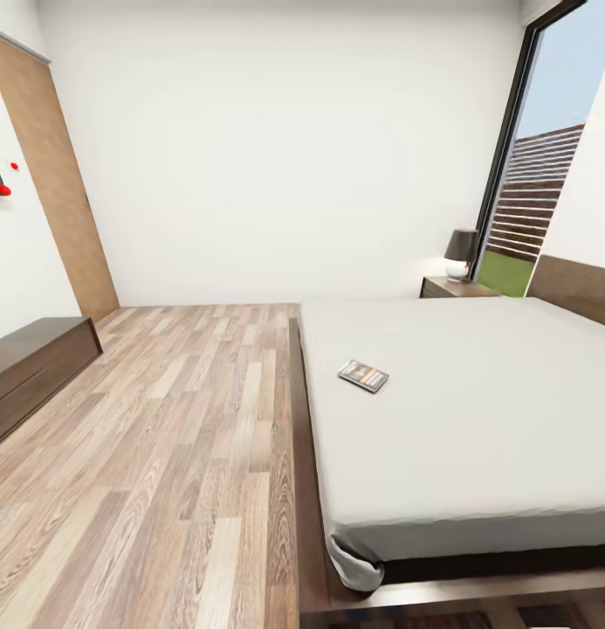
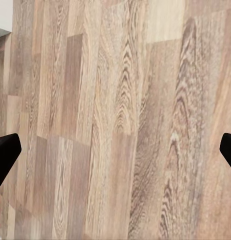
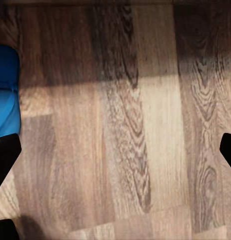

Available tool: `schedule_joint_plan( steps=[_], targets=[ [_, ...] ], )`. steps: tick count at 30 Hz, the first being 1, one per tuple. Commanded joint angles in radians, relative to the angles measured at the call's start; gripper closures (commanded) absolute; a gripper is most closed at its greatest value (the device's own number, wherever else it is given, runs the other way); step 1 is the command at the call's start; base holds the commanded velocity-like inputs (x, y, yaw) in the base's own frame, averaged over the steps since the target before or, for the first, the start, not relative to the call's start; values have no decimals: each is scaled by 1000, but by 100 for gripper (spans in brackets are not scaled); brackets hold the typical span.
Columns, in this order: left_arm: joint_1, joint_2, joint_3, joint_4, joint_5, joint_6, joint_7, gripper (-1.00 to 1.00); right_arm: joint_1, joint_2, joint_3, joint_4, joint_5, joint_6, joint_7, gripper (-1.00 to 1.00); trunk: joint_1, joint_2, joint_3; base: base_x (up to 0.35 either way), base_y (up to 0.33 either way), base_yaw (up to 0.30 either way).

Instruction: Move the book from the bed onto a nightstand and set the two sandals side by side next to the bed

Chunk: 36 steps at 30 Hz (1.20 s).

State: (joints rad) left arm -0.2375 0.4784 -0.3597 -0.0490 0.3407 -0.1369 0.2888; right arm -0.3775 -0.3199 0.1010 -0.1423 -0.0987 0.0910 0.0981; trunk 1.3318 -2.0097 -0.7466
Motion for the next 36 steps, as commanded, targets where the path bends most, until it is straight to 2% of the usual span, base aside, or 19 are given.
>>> schedule_joint_plan(
  steps=[1,11,23,36],
  targets=[
    [0,0,-9,0,9,-2,3,-100,0,-1,8,-2,-10,6,2,-100,-4,7,2,0,0,0],
    [2,0,-8,2,9,0,25,-100,0,0,11,-2,-10,6,2,-100,-42,77,34,0,0,0],
    [7,-2,-8,1,9,5,109,-100,0,2,64,0,-10,6,0,-100,-88,161,71,0,0,0],
    [7,-4,-6,1,8,7,137,-100,0,7,81,8,-10,6,0,-100,-138,252,112,0,0,0]
  ],
)
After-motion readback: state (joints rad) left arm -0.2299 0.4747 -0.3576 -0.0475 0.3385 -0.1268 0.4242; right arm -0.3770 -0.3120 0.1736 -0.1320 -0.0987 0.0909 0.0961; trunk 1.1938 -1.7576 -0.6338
